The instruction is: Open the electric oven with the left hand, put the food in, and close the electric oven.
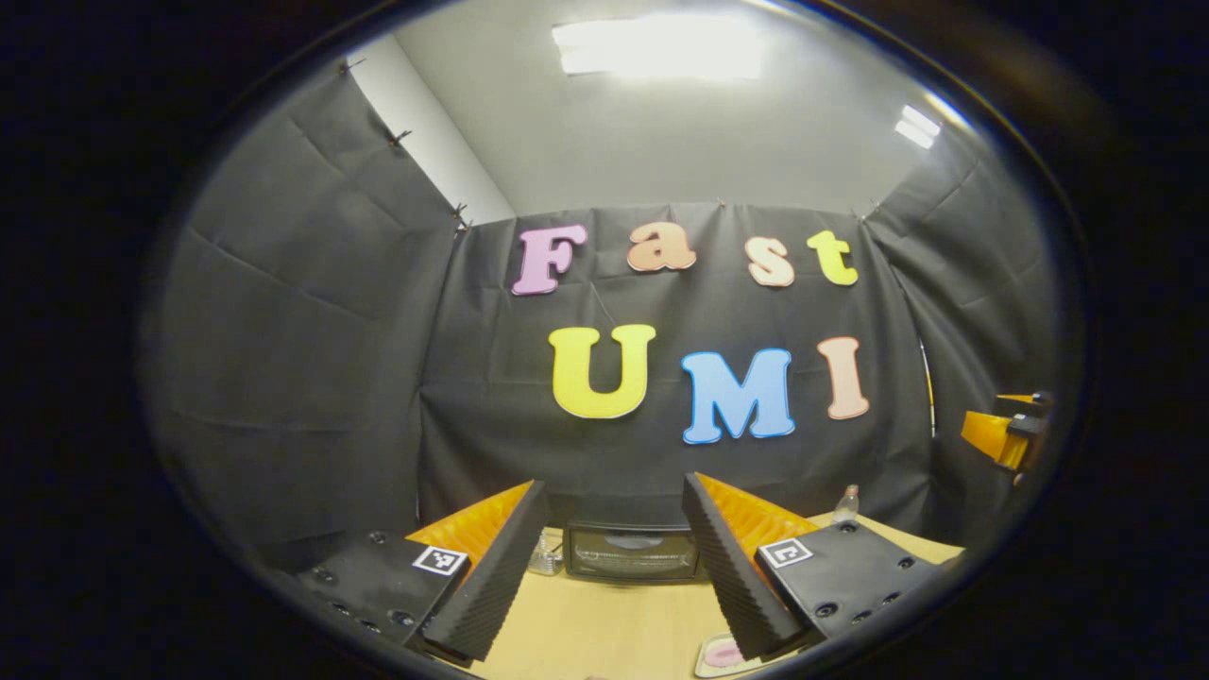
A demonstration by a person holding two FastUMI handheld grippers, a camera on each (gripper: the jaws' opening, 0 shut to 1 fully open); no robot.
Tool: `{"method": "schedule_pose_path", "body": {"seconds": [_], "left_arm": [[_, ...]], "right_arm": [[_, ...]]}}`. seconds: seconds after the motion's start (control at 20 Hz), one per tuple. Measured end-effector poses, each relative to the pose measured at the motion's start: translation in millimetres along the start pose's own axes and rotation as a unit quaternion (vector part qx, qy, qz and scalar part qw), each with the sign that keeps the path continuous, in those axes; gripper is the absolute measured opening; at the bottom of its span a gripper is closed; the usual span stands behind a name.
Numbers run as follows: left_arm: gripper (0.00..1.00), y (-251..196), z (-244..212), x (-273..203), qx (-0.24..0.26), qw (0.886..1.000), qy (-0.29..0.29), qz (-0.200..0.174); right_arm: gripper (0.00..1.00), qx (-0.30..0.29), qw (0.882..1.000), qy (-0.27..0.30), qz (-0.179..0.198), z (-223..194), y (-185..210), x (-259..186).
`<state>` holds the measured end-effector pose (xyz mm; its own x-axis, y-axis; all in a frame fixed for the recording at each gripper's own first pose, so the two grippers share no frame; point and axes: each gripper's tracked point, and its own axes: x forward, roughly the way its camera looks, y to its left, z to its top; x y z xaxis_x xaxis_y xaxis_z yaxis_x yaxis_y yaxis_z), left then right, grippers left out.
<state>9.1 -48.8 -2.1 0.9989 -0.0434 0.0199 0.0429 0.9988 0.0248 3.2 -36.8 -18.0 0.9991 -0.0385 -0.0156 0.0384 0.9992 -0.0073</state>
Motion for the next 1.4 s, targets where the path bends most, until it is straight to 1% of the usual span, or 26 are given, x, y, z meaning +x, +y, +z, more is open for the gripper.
{"method": "schedule_pose_path", "body": {"seconds": [0.2, 0.25, 0.3, 0.45, 0.5, 0.7, 0.75, 0.8, 1.05, 1.3, 1.35, 1.4], "left_arm": [[1.00, -13.6, -12.3, 18.2, -0.005, 1.000, 0.010, 0.004], [0.96, -13.5, -14.9, 25.1, -0.004, 1.000, 0.010, 0.007], [1.00, -11.5, -17.3, 34.8, -0.001, 1.000, 0.009, 0.012], [1.00, -11.6, -26.8, 71.1, 0.008, 1.000, 0.012, 0.008], [0.96, -12.6, -34.3, 86.2, 0.009, 1.000, 0.017, 0.003], [1.00, -9.5, -62.6, 149.3, 0.017, 1.000, 0.023, -0.012], [0.91, -10.1, -71.5, 164.9, 0.017, 0.999, 0.027, -0.018], [1.00, -11.0, -82.8, 182.5, 0.016, 0.999, 0.033, -0.024], [1.00, -15.9, -138.0, 258.1, -0.004, 0.996, 0.067, -0.058], [1.00, -26.4, -196.9, 307.4, -0.008, 0.991, 0.104, -0.086], [0.97, -29.0, -209.1, 314.7, -0.008, 0.989, 0.112, -0.092], [0.97, -30.8, -222.6, 321.3, -0.008, 0.988, 0.123, -0.095]], "right_arm": [[0.96, 0.009, 1.000, 0.007, 0.016, -11.8, -0.7, 6.5], [0.96, 0.010, 1.000, 0.006, 0.021, -14.3, -0.5, 9.2], [0.96, 0.007, 1.000, 0.007, 0.026, -17.8, -0.1, 13.1], [0.96, 0.012, 0.999, 0.019, 0.028, -29.3, 1.1, 22.0], [0.96, 0.018, 0.999, 0.021, 0.024, -30.9, 0.9, 27.0], [0.96, 0.020, 0.999, 0.034, 0.004, -40.9, 7.7, 46.9], [0.96, 0.018, 0.999, 0.033, -0.001, -40.8, 10.9, 51.9], [0.96, 0.012, 0.999, 0.029, -0.008, -38.7, 12.4, 56.9], [0.96, -0.008, 0.998, 0.047, -0.043, -56.2, 24.5, 77.7], [0.96, -0.022, 0.994, 0.061, -0.083, -69.2, 27.1, 87.0], [0.97, -0.024, 0.994, 0.064, -0.090, -71.8, 25.9, 86.6], [0.96, -0.025, 0.993, 0.069, -0.096, -74.1, 26.1, 86.4]]}}
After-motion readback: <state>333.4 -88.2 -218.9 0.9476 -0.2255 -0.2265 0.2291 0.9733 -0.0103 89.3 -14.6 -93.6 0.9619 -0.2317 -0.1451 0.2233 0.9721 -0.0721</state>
